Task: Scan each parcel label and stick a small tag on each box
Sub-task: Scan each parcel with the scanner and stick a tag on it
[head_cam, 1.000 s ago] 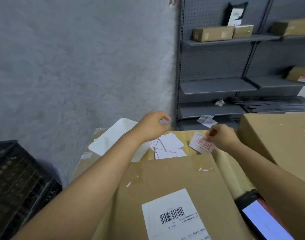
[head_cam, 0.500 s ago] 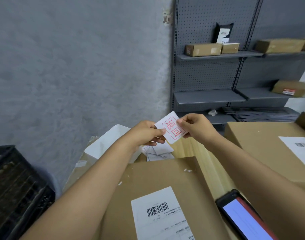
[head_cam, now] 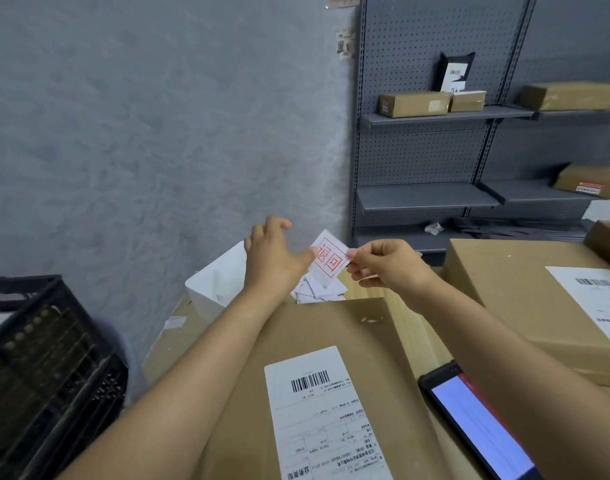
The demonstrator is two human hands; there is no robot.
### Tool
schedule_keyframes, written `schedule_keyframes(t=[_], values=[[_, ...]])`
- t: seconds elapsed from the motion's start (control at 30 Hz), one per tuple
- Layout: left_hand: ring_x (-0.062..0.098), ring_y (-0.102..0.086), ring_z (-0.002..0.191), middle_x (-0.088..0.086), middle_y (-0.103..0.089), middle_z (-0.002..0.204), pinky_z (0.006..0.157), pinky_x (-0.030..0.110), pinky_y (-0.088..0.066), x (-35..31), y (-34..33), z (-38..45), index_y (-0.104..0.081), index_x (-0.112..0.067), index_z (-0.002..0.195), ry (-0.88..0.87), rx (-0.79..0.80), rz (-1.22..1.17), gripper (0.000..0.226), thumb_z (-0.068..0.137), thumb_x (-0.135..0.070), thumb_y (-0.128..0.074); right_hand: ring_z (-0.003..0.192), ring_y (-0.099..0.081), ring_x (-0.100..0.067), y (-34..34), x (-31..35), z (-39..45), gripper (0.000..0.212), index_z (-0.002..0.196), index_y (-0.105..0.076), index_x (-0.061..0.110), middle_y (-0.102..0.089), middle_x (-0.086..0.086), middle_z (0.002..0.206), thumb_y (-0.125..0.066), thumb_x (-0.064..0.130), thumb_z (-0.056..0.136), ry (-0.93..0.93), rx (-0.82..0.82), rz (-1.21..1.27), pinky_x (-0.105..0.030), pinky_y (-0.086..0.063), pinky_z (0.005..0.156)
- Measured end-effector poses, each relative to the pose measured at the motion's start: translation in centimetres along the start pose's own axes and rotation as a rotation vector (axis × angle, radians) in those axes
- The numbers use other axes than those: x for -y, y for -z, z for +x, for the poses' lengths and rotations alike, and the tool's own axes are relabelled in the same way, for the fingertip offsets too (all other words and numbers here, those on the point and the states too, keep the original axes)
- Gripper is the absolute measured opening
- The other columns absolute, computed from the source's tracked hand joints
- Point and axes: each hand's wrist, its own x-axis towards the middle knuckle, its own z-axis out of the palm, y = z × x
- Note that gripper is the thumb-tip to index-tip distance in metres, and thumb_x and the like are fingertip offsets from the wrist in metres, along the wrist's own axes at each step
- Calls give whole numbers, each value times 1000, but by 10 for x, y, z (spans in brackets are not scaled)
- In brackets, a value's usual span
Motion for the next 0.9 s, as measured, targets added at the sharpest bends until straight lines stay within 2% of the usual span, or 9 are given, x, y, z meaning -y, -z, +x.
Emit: schedule_keyframes(t=[0.03,0.1,0.13,0.2,0.33,0.43,0.5,0.8,0.9], values=[[19,-49,109,1,-54,113,89,25,-39,-4,2,-4,-59,-19,110,-64,-14,2,38,78,-31,-76,65,-61,-13,-3,1,-2,24,95,-66,-6,-70,-6,78,-62,18,92,14,-3,19,-22,-54,62],[14,-61,87,-5,-66,92,73,17,-46,-13,5,-11,-67,-23,88,-102,113,-116,11,81,-24,-74,67,-63,-13,-9,2,-6,20,91,-67,-4,-69,-8,79,-63,16,91,52,6,69,-23,-55,64],[11,-64,79,-8,-69,84,64,13,-47,-15,6,-14,-68,-26,81,-95,186,-169,7,81,-23,-74,68,-64,-13,-12,4,-8,18,89,-67,-3,-69,-9,79,-64,14,91,71,15,87,-24,-56,67],[4,-64,73,-11,-70,77,58,8,-45,-18,7,-19,-70,-29,76,-102,222,-198,10,81,-21,-75,70,-66,-13,-14,6,-10,15,87,-68,-1,-69,-11,80,-63,12,91,98,34,105,-26,-57,72],[7,-65,69,-6,-71,75,63,16,-49,-19,12,-21,-73,-20,81,-101,186,-208,4,80,-18,-76,75,-66,-15,-17,8,-14,18,93,-69,-3,-70,-13,86,-58,11,94,126,78,60,-26,-57,75],[10,-68,71,-3,-72,72,73,29,-57,-17,17,-21,-73,-22,79,-66,211,-234,8,80,-15,-76,78,-67,-18,-18,8,-14,21,98,-69,-5,-71,-14,88,-58,13,95,123,82,9,-28,-59,78],[12,-70,73,0,-73,73,76,33,-58,-16,19,-21,-73,-22,80,-53,226,-249,8,79,-15,-76,76,-68,-17,-19,8,-14,20,96,-70,-4,-72,-11,84,-61,14,93,122,82,-15,-31,-59,80],[7,-67,67,-2,-73,71,73,30,-59,-11,29,-18,-74,-22,75,-64,258,-295,9,77,-15,-79,75,-70,-20,-21,14,-16,10,85,-73,5,-73,-11,78,-65,11,89,147,103,35,-31,-59,78],[11,-69,71,0,-74,74,73,32,-60,-9,30,-17,-74,-23,73,-71,266,-293,12,77,-13,-79,72,-71,-16,-22,16,-16,11,82,-73,8,-73,-9,75,-65,10,89,147,138,42,-29,-60,75]])
